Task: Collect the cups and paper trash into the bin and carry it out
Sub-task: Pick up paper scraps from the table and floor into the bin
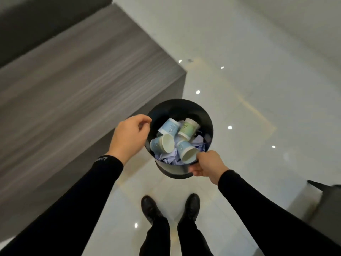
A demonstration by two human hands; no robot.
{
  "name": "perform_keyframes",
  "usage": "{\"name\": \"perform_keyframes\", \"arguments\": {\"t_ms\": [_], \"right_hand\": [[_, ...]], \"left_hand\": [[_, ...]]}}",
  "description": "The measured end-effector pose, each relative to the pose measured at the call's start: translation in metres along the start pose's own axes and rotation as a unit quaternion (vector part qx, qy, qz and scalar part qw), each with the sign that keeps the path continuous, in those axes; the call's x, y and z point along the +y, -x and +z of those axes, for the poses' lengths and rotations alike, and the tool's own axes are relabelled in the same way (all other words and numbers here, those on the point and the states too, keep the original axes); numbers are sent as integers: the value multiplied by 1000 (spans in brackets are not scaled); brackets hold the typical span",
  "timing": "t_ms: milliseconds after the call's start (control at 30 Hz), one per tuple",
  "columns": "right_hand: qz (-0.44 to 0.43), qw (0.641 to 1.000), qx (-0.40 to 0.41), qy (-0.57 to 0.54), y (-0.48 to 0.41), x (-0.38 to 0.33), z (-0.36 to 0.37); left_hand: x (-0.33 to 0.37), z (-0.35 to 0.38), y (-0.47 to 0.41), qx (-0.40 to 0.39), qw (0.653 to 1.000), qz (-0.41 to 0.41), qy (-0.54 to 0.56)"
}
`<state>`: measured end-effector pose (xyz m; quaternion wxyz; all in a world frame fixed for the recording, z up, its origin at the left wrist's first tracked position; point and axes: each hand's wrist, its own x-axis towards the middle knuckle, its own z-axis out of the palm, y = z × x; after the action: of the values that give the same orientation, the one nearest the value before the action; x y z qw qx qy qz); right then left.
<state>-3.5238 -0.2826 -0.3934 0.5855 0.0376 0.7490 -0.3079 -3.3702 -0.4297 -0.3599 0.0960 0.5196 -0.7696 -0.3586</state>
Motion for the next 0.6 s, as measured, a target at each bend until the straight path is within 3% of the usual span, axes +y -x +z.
{"name": "perform_keyframes", "arguments": {"t_ms": [300, 600], "right_hand": [[-97, 991, 25, -93, 131, -87, -117], [-150, 979, 46, -133, 172, -148, -197]], "left_hand": [[182, -59, -5, 21, 991, 131, 9], [281, -72, -20, 13, 984, 174, 27]]}}
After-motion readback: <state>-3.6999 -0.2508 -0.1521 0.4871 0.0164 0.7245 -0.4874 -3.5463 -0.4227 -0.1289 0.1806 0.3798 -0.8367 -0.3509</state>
